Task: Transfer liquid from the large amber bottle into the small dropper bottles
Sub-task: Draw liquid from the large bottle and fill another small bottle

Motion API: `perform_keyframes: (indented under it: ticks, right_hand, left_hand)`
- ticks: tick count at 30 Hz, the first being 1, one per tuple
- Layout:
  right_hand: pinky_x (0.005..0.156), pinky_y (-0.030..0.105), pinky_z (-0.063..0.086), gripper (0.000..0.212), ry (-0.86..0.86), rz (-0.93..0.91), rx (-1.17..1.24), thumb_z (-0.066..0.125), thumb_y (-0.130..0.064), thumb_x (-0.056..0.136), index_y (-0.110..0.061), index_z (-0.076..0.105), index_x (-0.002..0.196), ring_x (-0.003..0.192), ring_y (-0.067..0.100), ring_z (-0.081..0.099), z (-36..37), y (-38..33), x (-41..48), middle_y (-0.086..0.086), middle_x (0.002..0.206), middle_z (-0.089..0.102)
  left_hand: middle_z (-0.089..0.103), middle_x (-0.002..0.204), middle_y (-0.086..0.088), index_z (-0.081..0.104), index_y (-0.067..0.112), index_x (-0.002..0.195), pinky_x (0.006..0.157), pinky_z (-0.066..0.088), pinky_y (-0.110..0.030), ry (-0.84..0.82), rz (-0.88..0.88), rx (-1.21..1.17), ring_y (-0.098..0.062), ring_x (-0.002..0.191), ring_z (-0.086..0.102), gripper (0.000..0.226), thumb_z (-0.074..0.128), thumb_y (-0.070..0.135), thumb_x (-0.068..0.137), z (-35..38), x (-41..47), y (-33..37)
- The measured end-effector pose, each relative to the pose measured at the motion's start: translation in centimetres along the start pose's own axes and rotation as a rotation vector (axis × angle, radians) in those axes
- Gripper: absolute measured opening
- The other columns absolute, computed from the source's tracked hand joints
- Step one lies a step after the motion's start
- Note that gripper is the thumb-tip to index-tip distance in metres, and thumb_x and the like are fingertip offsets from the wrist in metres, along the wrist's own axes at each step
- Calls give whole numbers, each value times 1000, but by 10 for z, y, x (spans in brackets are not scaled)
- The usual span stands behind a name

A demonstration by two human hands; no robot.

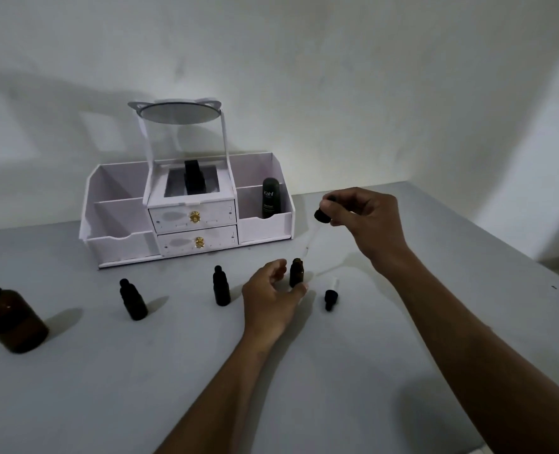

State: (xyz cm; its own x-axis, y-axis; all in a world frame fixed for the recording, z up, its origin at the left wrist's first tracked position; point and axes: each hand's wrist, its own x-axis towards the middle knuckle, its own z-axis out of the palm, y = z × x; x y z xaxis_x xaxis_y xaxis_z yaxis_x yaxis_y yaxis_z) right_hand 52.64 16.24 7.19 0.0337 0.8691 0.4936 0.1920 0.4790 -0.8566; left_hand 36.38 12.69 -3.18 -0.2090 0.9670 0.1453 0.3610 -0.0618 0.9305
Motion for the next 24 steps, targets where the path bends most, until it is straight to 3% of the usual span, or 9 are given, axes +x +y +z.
perform_keyframes:
  ticks: [9,16,24]
  right_hand:
    - [80,46,62,6,-2,13,5,79,-15,85,-19,78,89,84,29,76,3,13,7,2,81,79]
    - [79,45,62,6,-32,22,-66,78,-17,86,-14,79,91,82,24,76,10,22,4,1,80,79]
    - [77,41,62,5,-36,25,-121,76,-16,86,-13,80,86,78,22,74,15,20,7,-3,76,79]
  left_hand:
    - [64,121,8,61,20,125,88,40,-13,-3,33,42,0,102,56,58,82,31,72,8,12,-3]
    - [69,108,13,69,25,113,75,35,1,-7,77,84,3,92,57,37,78,28,77,8,12,-2]
    - [68,115,8,67,23,118,86,38,-8,-10,87,113,2,95,57,39,76,26,80,8,14,-4]
